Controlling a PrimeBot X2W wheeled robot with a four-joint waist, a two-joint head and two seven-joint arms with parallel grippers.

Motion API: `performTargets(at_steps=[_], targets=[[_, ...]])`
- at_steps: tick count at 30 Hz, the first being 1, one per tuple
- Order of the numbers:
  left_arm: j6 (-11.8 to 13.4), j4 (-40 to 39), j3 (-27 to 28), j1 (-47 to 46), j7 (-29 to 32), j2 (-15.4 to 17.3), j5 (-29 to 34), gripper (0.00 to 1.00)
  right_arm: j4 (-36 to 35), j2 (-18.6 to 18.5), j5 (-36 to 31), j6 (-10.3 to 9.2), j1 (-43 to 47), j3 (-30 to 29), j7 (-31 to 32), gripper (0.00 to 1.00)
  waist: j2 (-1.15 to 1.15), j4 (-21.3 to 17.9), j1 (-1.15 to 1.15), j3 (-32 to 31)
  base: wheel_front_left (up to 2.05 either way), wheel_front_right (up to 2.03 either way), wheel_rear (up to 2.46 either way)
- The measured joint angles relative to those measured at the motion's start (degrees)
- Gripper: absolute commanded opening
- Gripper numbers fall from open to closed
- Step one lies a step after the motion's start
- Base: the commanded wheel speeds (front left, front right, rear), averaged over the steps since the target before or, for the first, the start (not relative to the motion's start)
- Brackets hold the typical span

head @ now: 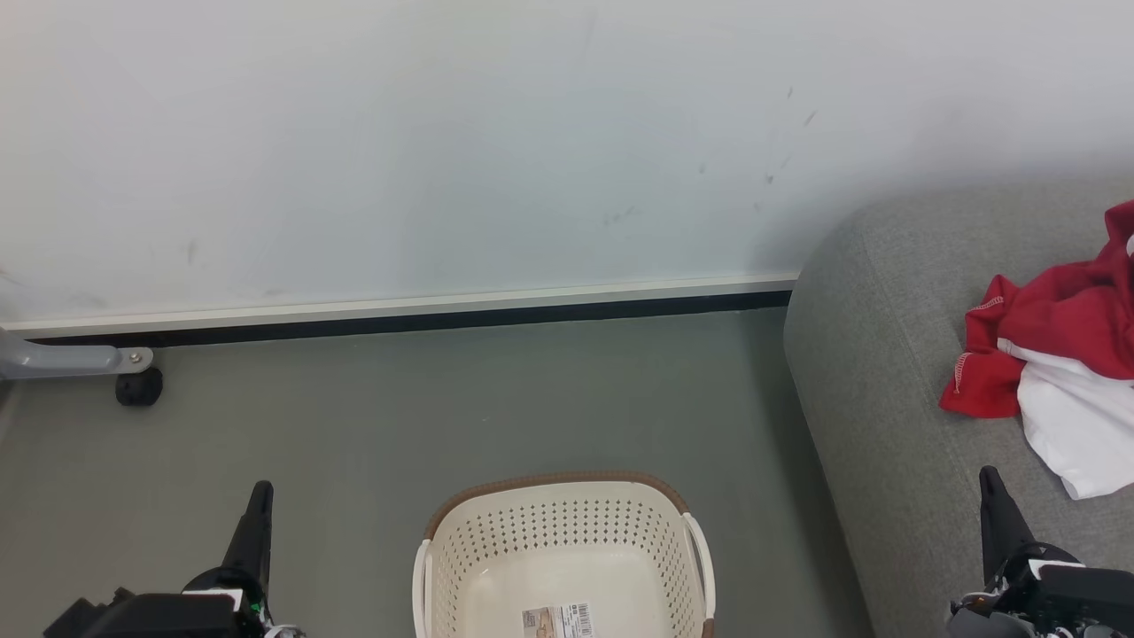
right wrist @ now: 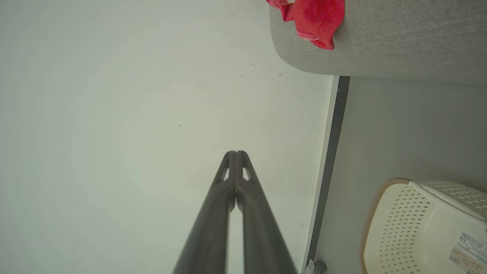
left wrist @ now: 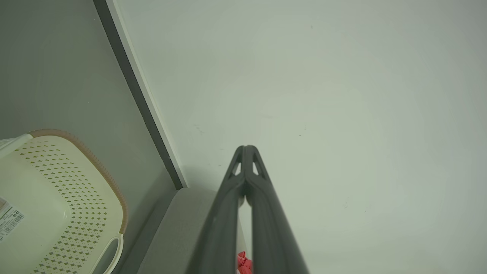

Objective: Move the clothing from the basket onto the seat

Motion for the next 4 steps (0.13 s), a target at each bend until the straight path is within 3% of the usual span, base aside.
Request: performTargets(at_steps=[4], targets=[[-0.01,0.0,0.0,0.0,0.01,0.0,0.0,0.0,0.0,0.0,0.0,0.0,0.0,0.0,0.0,0.0,0.0,0.0,0.0,0.0,0.0,0.0,0.0]])
